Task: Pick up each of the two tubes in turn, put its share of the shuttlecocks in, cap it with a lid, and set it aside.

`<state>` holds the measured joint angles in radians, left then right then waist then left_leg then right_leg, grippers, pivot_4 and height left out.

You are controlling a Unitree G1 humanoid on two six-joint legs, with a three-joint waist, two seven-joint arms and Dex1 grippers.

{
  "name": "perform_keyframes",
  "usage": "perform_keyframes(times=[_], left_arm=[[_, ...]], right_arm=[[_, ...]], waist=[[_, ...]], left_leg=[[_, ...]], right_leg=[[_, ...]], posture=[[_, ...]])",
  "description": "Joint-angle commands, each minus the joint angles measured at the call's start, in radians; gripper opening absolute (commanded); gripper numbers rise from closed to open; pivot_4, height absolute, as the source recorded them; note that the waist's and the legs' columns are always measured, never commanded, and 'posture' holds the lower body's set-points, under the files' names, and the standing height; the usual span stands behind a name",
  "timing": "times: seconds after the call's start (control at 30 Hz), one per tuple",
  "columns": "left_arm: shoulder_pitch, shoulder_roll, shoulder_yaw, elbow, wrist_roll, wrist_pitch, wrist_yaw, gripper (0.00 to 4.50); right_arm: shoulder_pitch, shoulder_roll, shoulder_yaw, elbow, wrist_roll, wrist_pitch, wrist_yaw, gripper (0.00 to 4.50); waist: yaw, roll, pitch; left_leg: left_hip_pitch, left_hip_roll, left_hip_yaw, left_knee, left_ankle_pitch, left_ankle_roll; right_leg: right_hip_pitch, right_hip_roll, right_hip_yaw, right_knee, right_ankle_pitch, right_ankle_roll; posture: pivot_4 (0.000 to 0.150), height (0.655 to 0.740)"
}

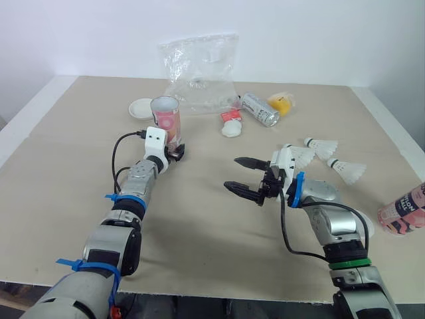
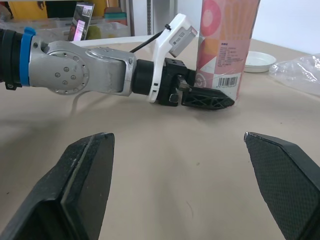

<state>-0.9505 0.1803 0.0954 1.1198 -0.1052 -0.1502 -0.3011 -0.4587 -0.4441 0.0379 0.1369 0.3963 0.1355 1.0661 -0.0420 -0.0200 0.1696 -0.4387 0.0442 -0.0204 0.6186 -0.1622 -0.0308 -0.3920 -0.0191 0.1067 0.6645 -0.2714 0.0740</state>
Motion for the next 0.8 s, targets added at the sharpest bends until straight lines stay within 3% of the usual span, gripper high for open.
perform_keyframes(times=[0.03,0.13,0.17,0.53,0.67,0.8], left_arm=[[-0.034,0.009,0.001,0.016,0.016,-0.023,-0.017,4.50],[-0.033,0.012,0.005,0.025,0.021,-0.031,-0.017,3.92],[-0.031,0.014,0.011,0.024,0.017,-0.032,-0.017,3.43],[0.036,0.063,-0.006,-0.069,0.028,-0.058,-0.089,3.43],[0.137,0.086,-0.070,-0.250,0.045,-0.059,-0.215,3.43],[0.298,0.160,-0.174,-0.568,0.051,-0.014,-0.407,3.43]], right_arm=[[-0.005,-0.006,-0.006,-0.051,0.004,0.001,-0.002,4.44],[-0.004,-0.007,-0.004,-0.053,0.002,0.001,-0.002,4.50],[-0.004,-0.007,-0.003,-0.054,0.002,0.001,-0.001,4.50],[0.030,-0.009,-0.014,-0.115,0.012,0.017,-0.021,4.50],[0.112,-0.018,-0.037,-0.236,0.038,0.059,-0.069,4.50],[0.237,-0.033,-0.077,-0.403,0.073,0.113,-0.146,4.50]], waist=[[0.000,0.000,0.000],[0.000,0.000,0.000],[0.000,0.000,0.000],[0.000,0.000,0.000],[0.000,0.000,0.000],[0.000,0.000,0.000]], left_leg=[[0.000,0.000,0.000,0.000,0.000,0.000],[0.000,0.000,0.000,0.000,0.000,0.000],[0.000,0.000,0.000,0.000,0.000,0.000],[0.000,0.000,0.000,-0.001,0.000,0.000],[-0.001,0.000,0.000,-0.001,0.000,0.000],[-0.001,0.000,0.000,-0.001,-0.001,-0.001]], right_leg=[[0.000,0.000,0.000,0.000,0.000,0.000],[0.000,0.000,0.000,0.000,0.000,0.000],[0.000,0.000,0.000,0.000,0.000,0.000],[0.000,0.000,0.000,0.000,0.000,0.000],[-0.001,0.000,0.000,0.000,0.001,-0.001],[-0.001,0.000,0.000,0.000,0.001,-0.004]], posture=[[0.150,0.7400],[0.150,0.7400],[0.150,0.7400],[0.150,0.7400],[0.150,0.7400],[0.150,0.7400]])
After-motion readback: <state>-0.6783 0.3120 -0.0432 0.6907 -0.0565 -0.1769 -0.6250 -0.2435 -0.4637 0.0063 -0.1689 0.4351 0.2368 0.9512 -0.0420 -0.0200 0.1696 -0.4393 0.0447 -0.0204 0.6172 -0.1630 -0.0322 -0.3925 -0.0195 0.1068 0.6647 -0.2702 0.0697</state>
